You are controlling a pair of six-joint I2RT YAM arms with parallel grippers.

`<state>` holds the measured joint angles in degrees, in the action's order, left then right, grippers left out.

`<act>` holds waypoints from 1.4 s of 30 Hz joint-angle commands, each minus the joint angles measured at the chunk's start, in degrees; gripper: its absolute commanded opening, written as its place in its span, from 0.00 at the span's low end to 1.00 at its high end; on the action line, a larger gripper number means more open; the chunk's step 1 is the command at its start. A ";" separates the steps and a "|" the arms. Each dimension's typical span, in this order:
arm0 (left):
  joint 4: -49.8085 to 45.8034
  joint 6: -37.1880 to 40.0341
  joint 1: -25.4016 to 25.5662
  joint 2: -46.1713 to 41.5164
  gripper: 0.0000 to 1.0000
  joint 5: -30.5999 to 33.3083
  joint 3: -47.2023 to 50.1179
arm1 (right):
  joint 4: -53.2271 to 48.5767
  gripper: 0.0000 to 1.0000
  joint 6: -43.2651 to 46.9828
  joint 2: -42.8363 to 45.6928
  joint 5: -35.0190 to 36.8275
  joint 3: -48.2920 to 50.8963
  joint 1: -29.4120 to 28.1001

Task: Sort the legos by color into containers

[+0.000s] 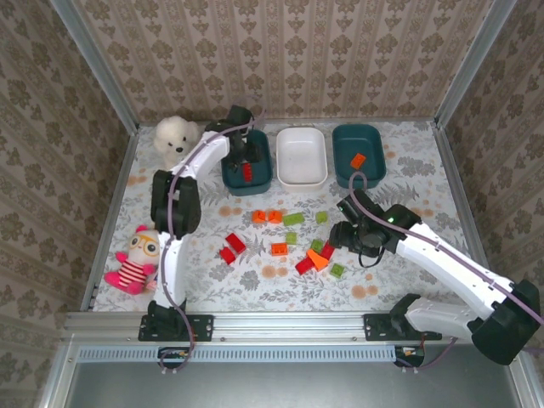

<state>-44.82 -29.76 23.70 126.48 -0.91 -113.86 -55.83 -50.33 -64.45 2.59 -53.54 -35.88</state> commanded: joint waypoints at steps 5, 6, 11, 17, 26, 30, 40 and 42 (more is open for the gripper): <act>9.30 -2.82 6.47 -26.80 0.67 -3.45 21.90 | 1.93 0.63 -4.06 2.65 -10.18 11.69 -0.83; 11.01 -3.66 7.30 -30.46 0.68 -4.19 26.32 | 3.82 0.63 -4.49 2.46 -11.10 13.14 -1.10; 19.93 -8.79 10.89 -48.02 0.72 -7.84 47.60 | 10.26 0.65 -5.48 -1.42 -11.26 15.30 -2.59; 23.37 -13.43 14.01 -69.49 0.77 -7.95 65.40 | 14.55 0.67 -5.40 -6.01 -10.16 15.44 -2.64; 16.79 -16.20 14.42 -83.74 0.80 -5.20 71.85 | 16.06 0.63 -4.69 -10.23 -9.46 15.41 -2.44; 17.91 -16.50 14.49 -83.29 0.79 -5.11 71.85 | 15.80 0.60 -4.21 -11.03 -8.40 15.78 -2.27; 20.62 -15.51 15.05 -78.71 0.79 -6.60 70.05 | 17.19 0.56 -3.55 -14.15 -6.50 15.23 -0.07; 21.28 -15.59 15.16 -78.24 0.79 -6.74 70.01 | 17.24 0.54 -3.52 -14.83 -6.20 15.01 0.02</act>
<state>-25.91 -45.32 38.35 48.05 -6.94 -42.78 -38.81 -54.02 -78.26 -5.63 -38.28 -36.18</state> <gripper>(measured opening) 0.794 0.546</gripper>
